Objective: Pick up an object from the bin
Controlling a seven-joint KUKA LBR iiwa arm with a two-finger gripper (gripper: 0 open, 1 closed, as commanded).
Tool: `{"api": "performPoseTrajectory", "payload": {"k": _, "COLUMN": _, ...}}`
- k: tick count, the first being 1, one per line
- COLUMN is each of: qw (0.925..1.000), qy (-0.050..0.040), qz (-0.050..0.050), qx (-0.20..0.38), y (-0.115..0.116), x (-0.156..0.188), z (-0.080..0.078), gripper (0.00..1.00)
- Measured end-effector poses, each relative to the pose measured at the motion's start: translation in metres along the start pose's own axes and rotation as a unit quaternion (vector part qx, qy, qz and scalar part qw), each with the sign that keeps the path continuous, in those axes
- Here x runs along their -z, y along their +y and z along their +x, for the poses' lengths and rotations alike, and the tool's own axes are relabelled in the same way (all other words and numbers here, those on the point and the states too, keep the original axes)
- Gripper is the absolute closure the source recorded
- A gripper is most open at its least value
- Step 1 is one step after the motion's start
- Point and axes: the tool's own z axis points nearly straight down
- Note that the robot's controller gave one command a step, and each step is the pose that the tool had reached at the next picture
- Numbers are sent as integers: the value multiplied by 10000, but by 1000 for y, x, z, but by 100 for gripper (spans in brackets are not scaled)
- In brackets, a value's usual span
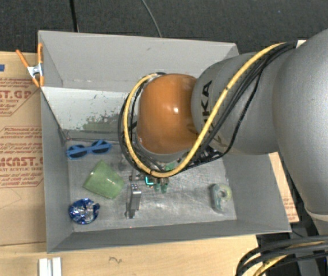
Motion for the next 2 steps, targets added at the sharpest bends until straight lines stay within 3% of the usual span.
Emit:
{"api": "performPoseTrajectory", "payload": {"k": 1, "qw": 9995, "qy": -73, "qz": -16, "qx": 312, "y": 20, "x": -93, "z": -27, "gripper": 0}}
{"api": "performPoseTrajectory", "payload": {"k": 2, "qw": 9999, "qy": -76, "qz": -12, "qx": 71, "y": 57, "x": -89, "z": 8, "gripper": 0}}
